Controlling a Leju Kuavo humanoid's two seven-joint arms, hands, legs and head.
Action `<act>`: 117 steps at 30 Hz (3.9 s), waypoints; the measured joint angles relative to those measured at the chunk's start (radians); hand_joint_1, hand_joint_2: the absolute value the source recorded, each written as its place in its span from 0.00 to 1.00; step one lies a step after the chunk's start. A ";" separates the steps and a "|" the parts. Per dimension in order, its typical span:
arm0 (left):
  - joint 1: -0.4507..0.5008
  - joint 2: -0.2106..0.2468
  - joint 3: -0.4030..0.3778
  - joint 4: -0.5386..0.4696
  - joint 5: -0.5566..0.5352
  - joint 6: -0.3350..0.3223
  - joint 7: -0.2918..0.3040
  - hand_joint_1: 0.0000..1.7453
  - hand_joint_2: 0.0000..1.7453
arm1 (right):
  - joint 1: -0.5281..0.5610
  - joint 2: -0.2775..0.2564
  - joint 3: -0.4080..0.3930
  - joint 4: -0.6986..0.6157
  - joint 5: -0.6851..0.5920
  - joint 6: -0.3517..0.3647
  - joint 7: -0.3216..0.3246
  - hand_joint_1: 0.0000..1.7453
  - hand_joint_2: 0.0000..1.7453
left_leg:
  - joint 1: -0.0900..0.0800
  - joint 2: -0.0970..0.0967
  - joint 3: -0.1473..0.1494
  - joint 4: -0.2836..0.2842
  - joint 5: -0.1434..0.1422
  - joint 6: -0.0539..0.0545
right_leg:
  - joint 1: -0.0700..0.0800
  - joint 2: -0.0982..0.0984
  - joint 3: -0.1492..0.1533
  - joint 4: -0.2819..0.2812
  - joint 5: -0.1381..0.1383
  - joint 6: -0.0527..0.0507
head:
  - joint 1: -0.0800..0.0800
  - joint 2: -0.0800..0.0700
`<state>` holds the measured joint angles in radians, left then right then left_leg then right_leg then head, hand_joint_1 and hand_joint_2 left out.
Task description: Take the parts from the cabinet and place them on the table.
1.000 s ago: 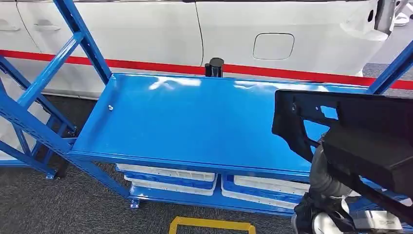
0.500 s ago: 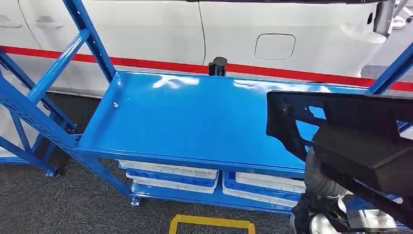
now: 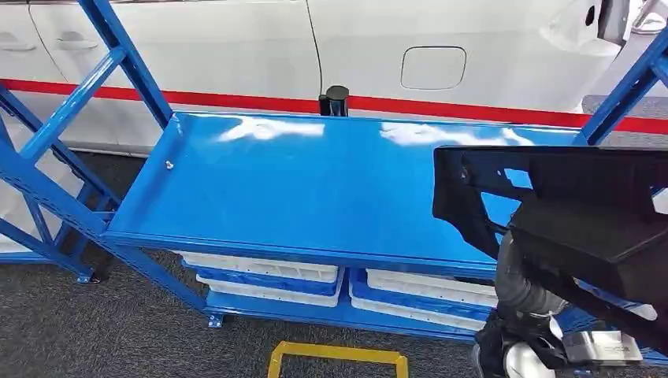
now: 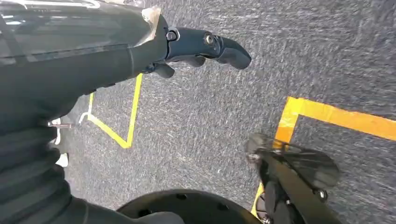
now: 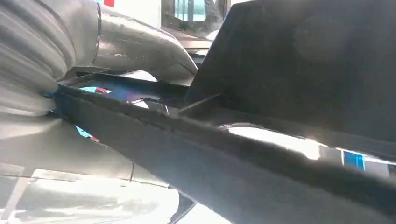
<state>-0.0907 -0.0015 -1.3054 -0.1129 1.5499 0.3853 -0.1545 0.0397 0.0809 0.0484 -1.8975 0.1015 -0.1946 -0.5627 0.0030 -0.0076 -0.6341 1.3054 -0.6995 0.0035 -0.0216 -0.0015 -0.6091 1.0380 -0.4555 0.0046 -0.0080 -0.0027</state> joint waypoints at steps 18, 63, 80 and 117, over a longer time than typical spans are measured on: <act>-0.005 -0.003 0.007 0.000 -0.002 -0.019 -0.002 0.00 1.00 | 0.006 -0.015 -0.001 0.004 -0.010 -0.017 0.003 1.00 1.00 | -0.014 0.011 0.071 -0.323 0.247 0.051 | 0.004 0.001 -0.020 0.208 -0.078 0.068 | 0.002 0.000; -0.041 -0.006 0.068 0.003 -0.006 -0.073 -0.061 0.00 1.00 | 0.103 -0.027 -0.078 0.003 -0.058 0.026 -0.065 1.00 1.00 | -0.001 0.005 -0.012 -0.015 0.143 -0.011 | 0.004 -0.011 0.080 -0.057 -0.020 0.005 | -0.012 0.000; -0.035 -0.010 0.063 0.003 -0.005 -0.068 -0.050 0.00 1.00 | 0.123 -0.024 -0.096 -0.001 -0.050 0.028 -0.072 1.00 1.00 | -0.011 0.011 0.023 -0.316 0.283 0.051 | 0.005 -0.005 0.064 0.128 -0.067 0.074 | -0.003 0.000; -0.043 -0.012 0.002 0.000 -0.020 -0.040 -0.057 0.00 1.00 | 0.101 -0.021 -0.101 0.001 0.010 0.046 -0.080 1.00 1.00 | 0.002 -0.110 0.066 -0.291 0.223 0.005 | -0.021 0.029 0.073 -0.022 -0.040 0.035 | -0.006 0.000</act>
<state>-0.1336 -0.0133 -1.3035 -0.1129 1.5301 0.3456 -0.2117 0.1403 0.0599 -0.0523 -1.8967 0.1118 -0.1488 -0.6424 0.0051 -0.1172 -0.5679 1.0143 -0.4761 0.0083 -0.0430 0.0279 -0.5364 1.0157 -0.4957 0.0398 -0.0137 -0.0023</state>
